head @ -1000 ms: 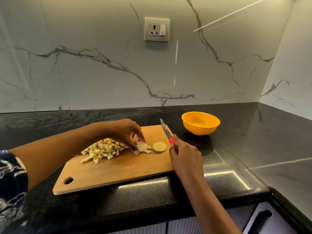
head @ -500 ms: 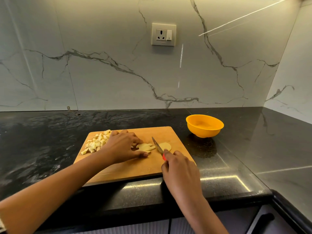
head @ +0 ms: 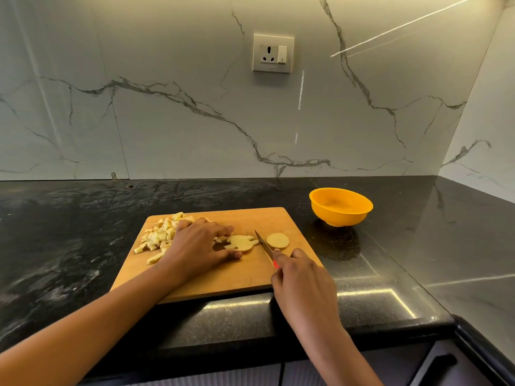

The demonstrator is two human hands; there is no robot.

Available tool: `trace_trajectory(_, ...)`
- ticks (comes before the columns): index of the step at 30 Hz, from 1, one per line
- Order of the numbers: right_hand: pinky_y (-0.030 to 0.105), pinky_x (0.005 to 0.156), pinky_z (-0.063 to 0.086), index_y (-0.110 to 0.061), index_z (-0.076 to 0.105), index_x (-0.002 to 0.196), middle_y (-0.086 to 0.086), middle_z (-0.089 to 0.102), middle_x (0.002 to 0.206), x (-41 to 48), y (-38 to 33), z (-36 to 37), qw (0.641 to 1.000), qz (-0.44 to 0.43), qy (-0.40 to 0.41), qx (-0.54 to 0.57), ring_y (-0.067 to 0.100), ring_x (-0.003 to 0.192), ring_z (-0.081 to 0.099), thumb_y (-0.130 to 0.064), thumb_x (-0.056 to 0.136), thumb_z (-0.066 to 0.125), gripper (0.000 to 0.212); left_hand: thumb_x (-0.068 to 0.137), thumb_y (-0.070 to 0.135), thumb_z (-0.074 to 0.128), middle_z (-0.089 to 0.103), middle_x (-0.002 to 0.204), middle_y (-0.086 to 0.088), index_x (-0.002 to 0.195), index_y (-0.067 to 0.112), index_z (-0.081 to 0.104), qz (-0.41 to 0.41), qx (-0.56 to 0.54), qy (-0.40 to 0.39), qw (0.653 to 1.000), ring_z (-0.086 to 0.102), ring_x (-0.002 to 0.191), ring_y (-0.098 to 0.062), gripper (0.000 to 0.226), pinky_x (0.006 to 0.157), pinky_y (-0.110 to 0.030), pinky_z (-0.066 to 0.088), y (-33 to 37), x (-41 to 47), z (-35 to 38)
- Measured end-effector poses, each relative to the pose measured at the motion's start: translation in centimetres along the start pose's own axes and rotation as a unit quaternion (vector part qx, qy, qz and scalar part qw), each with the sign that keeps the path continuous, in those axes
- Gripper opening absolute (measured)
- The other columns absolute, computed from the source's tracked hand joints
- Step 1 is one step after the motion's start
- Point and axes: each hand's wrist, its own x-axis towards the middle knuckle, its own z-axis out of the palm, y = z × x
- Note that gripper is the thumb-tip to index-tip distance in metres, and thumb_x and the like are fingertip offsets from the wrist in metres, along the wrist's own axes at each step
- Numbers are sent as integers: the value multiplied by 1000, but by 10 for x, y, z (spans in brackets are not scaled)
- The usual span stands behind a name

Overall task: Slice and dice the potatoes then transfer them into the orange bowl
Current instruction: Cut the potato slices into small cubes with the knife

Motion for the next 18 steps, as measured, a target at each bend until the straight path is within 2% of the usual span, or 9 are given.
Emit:
trace_trajectory(4,24,77,45,-30,37,144,-5,49,122,-2,-3,0,1000,-20,-1,23,12,101,58,-33,102,36,42,80,62,52,57,128,6,129,37,51,2,-36,27,999,48,116,-9,55,97,-28,27,-8,-4,-6)
trace_trajectory(8,23,71,39,-30,36,145,-5,50,121,1,3,-1,1000,-1,9,20,13,100,58,-32,102,34,43,76,58,60,59,121,13,119,41,59,20,-36,59,997,44,112,-4,46,84,-25,19,-18,-5,-13)
trace_trajectory(12,21,69,35,-31,38,144,-6,50,117,0,5,-1,1000,-10,10,26,11,98,57,-31,102,34,42,78,54,62,55,123,26,109,43,65,28,-34,30,999,35,116,1,33,84,-26,17,-29,0,-12)
trace_trajectory(16,23,76,41,-31,38,143,-6,51,120,-1,-2,-2,998,-33,0,44,10,101,56,-31,101,36,42,81,50,62,55,123,27,107,42,66,37,-33,20,999,35,114,1,28,82,-26,16,-27,6,-7)
trace_trajectory(18,22,72,38,-31,39,143,-6,51,119,1,2,-2,999,-19,9,47,10,100,56,-31,101,36,42,80,51,63,56,121,27,106,41,67,36,-50,30,998,36,113,1,28,82,-27,17,-26,7,-5)
